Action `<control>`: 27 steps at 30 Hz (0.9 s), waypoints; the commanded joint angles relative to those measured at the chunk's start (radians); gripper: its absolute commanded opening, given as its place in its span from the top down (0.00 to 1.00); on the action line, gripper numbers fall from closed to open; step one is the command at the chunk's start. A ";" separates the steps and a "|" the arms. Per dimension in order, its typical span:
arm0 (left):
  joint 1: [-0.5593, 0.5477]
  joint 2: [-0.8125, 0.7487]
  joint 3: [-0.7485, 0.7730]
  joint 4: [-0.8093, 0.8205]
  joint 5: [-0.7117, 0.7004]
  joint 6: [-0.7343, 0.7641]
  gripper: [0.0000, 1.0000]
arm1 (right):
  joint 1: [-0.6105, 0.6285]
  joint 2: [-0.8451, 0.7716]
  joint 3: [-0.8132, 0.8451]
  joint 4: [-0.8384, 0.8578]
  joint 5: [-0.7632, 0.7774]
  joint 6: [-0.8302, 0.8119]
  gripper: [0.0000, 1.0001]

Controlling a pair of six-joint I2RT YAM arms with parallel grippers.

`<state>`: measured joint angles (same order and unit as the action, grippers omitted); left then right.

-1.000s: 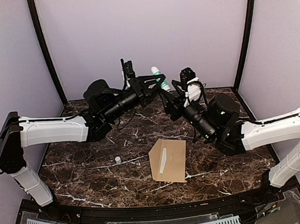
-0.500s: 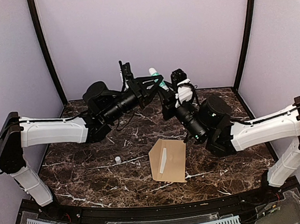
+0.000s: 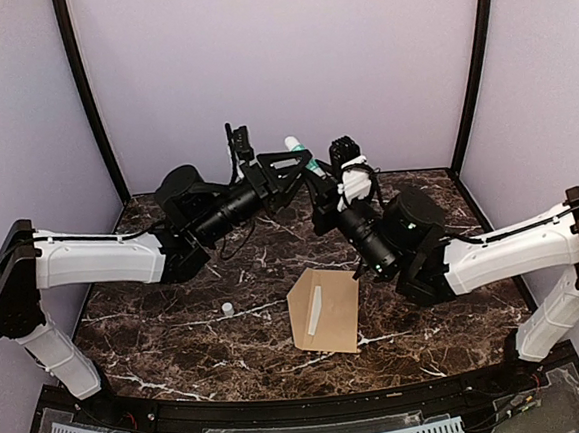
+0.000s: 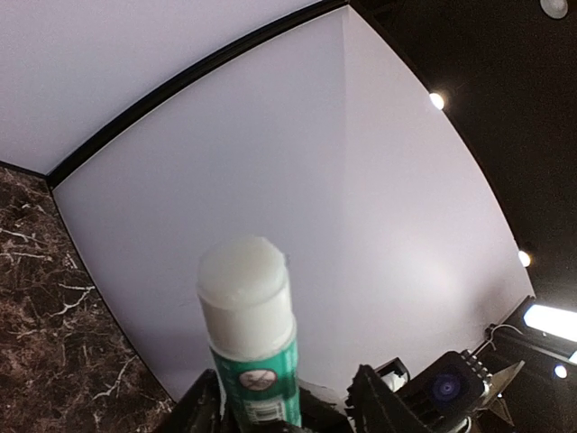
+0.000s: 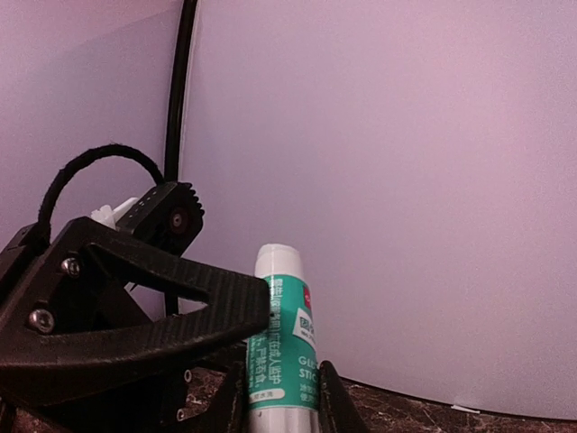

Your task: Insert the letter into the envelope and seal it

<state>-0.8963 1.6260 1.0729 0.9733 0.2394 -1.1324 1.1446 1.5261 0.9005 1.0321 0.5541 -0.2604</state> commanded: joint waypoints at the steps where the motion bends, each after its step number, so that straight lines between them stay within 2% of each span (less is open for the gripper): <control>1: -0.008 -0.064 -0.021 0.031 0.030 0.048 0.48 | -0.005 -0.088 -0.053 0.002 -0.028 0.059 1.00; 4: -0.007 -0.077 -0.023 0.008 0.010 0.085 0.47 | -0.006 -0.139 -0.094 -0.020 -0.070 0.082 1.00; 9: -0.007 -0.076 -0.018 -0.006 -0.011 0.110 0.52 | -0.005 -0.209 -0.138 -0.074 -0.134 0.104 1.00; 20: -0.010 0.014 0.083 0.012 0.088 0.087 0.61 | -0.005 -0.229 -0.156 -0.125 -0.167 0.115 1.00; 21: -0.010 0.015 0.085 0.008 0.090 0.088 0.63 | -0.005 -0.229 -0.157 -0.126 -0.167 0.115 1.00; 25: -0.010 0.015 0.087 -0.009 0.084 0.087 0.84 | -0.006 -0.229 -0.164 -0.114 -0.161 0.112 1.00; 27: -0.010 0.016 0.087 -0.013 0.082 0.083 0.91 | -0.005 -0.230 -0.166 -0.110 -0.164 0.110 1.00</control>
<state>-0.9016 1.6520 1.1305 0.9493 0.2996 -1.0561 1.1397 1.3113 0.7441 0.8906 0.3973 -0.1555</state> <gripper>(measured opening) 0.187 0.199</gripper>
